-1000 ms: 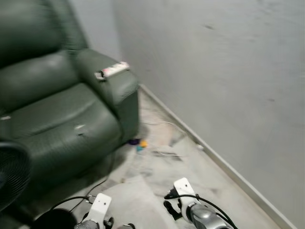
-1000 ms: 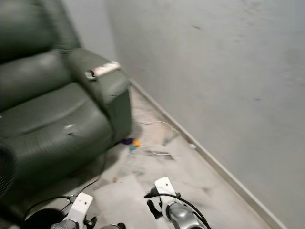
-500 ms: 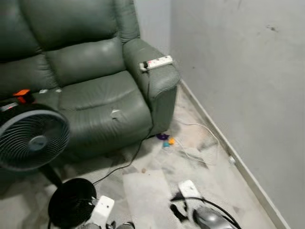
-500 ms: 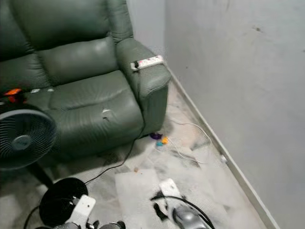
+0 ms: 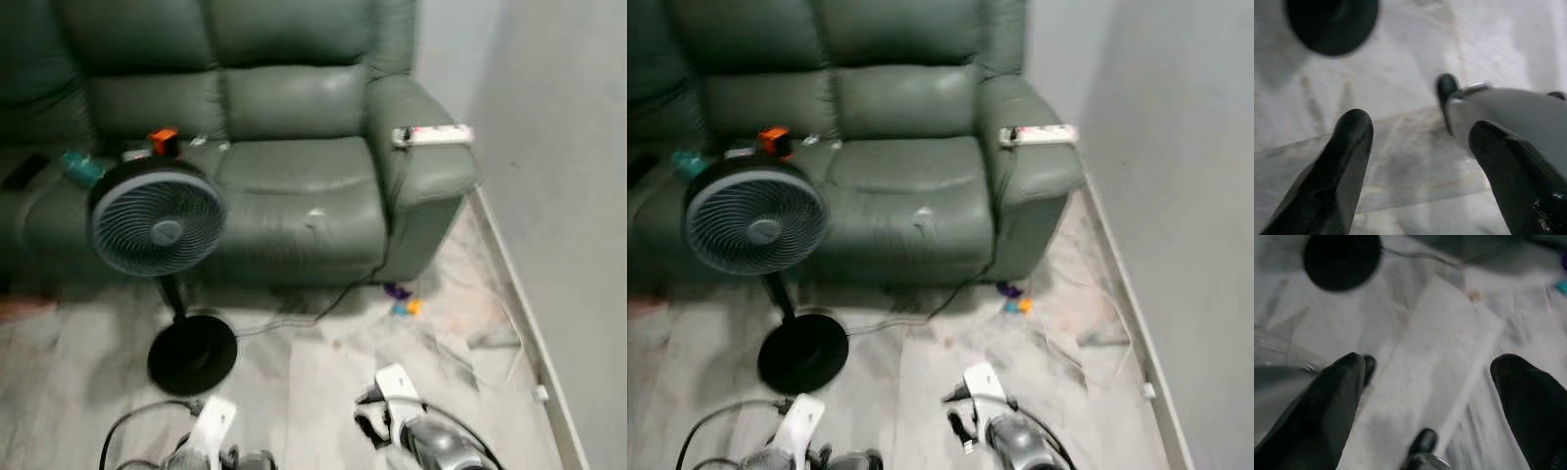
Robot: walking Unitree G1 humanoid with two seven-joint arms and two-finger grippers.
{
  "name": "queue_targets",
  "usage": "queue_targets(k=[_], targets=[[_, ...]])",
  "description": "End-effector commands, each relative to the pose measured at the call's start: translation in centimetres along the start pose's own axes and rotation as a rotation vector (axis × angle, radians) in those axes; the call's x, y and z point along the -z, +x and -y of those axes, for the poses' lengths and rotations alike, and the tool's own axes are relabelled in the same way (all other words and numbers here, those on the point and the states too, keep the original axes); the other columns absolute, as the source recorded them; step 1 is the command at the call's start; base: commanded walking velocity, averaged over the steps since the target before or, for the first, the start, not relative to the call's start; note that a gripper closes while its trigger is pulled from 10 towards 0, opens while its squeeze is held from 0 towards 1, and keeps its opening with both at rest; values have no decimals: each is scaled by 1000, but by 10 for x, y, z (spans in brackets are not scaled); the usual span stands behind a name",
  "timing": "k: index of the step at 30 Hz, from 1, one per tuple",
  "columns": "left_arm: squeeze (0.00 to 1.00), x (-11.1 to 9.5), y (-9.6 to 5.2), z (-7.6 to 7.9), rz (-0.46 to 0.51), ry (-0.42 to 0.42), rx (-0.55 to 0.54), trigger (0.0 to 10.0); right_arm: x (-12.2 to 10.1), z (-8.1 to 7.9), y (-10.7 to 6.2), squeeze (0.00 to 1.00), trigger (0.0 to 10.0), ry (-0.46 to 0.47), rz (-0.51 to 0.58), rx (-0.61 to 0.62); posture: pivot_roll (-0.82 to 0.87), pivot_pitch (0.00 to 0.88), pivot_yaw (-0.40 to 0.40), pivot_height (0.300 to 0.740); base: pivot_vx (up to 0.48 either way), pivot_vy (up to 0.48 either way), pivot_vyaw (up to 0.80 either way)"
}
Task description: Hang keys on a hook
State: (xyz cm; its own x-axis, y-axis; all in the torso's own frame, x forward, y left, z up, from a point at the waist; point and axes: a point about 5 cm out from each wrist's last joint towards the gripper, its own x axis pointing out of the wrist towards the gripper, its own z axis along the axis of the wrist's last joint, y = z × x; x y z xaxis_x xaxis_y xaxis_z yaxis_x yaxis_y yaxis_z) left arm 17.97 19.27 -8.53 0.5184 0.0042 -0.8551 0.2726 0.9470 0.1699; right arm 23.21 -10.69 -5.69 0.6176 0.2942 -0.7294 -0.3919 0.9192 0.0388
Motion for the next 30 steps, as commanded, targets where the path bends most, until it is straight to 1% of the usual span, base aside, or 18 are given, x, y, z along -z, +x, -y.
queue_targets(k=[1, 4, 5, 7, 9, 12, 13, 15, 16, 18, 19, 21, 22, 25, 27, 30], targets=[[0, -3, 0, 3, 21, -30, 0, 10000, 14, 11, -5, 0, 10000, 52, -42, 47, 51, 126, 7, 740, 0, 0, 619], [0, -7, 1, 1, 41, -29, -19, 10000, 16, 18, -6, 0, 10000, 95, -40, 80, 50, 124, 10, 740, 0, 0, 594], [0, -7, 1, 1, 41, -29, -19, 10000, 16, 18, -6, 0, 10000, 95, -40, 80, 50, 124, 10, 740, 0, 0, 581], [0, -9, 0, -4, 57, -39, -46, 10000, 18, 22, -7, 0, 10000, 127, -42, 103, 48, 124, 12, 740, 0, 0, 569], [0, -10, 0, -5, 59, -42, -49, 10000, 18, 22, -8, 0, 10000, 133, -42, 107, 48, 124, 12, 740, 0, 0, 569], [0, -10, 0, -8, 62, -67, -38, 10000, 21, 26, -9, 0, 10000, 200, -40, 131, 48, 122, 17, 740, 0, 0, 0], [0, -9, 0, -8, 55, -77, -19, 10000, 23, 30, -10, 0, 10000, 245, -38, 155, 47, 120, 22, 740, 0, 0, 0], [0, -9, 0, -7, 50, -70, 0, 10000, 24, 32, -11, 0, 10000, 282, -34, 171, 51, 120, 28, 740, 0, 0, 0], [0, -8, 0, -5, 45, -53, 18, 10000, 26, 35, -12, 0, 10000, 317, -35, 192, 50, 120, 30, 740, 0, 0, 0], [0, -8, 0, -5, 44, -50, 21, 10000, 27, 35, -13, 0, 10000, 324, -35, 197, 50, 120, 30, 740, 0, 0, 0], [0, -9, 0, -4, 47, -38, 31, 10000, 30, 41, -15, 0, 10000, 368, -40, 235, 34, 117, 54, 740, 0, 0, 0], [0, -10, 0, -2, 51, -30, 41, 10000, 31, 43, -16, 0, 10000, 392, -38, 251, 27, 118, 64, 740, 0, 0, 0], [0, -11, 1, 0, 52, -7, 58, 10000, 31, 45, -16, 0, 10000, 413, -29, 256, 19, 117, 69, 740, 0, 0, 0], [0, -13, 1, 3, 54, 17, 78, 10000, 34, 46, -17, 0, 10000, 424, -31, 263, 5, 116, 79, 740, 0, 0, 0], [0, -15, 2, 9, 54, 36, 97, 10000, 40, 46, -19, 0, 10000, 419, -48, 265, -1, 112, 85, 740, 0, 0, 0], [0, -17, 2, 13, 54, 43, 109, 10000, 45, 47, -21, 0, 10000, 419, -58, 268, -8, 110, 91, 740, 0, 0, 0]])
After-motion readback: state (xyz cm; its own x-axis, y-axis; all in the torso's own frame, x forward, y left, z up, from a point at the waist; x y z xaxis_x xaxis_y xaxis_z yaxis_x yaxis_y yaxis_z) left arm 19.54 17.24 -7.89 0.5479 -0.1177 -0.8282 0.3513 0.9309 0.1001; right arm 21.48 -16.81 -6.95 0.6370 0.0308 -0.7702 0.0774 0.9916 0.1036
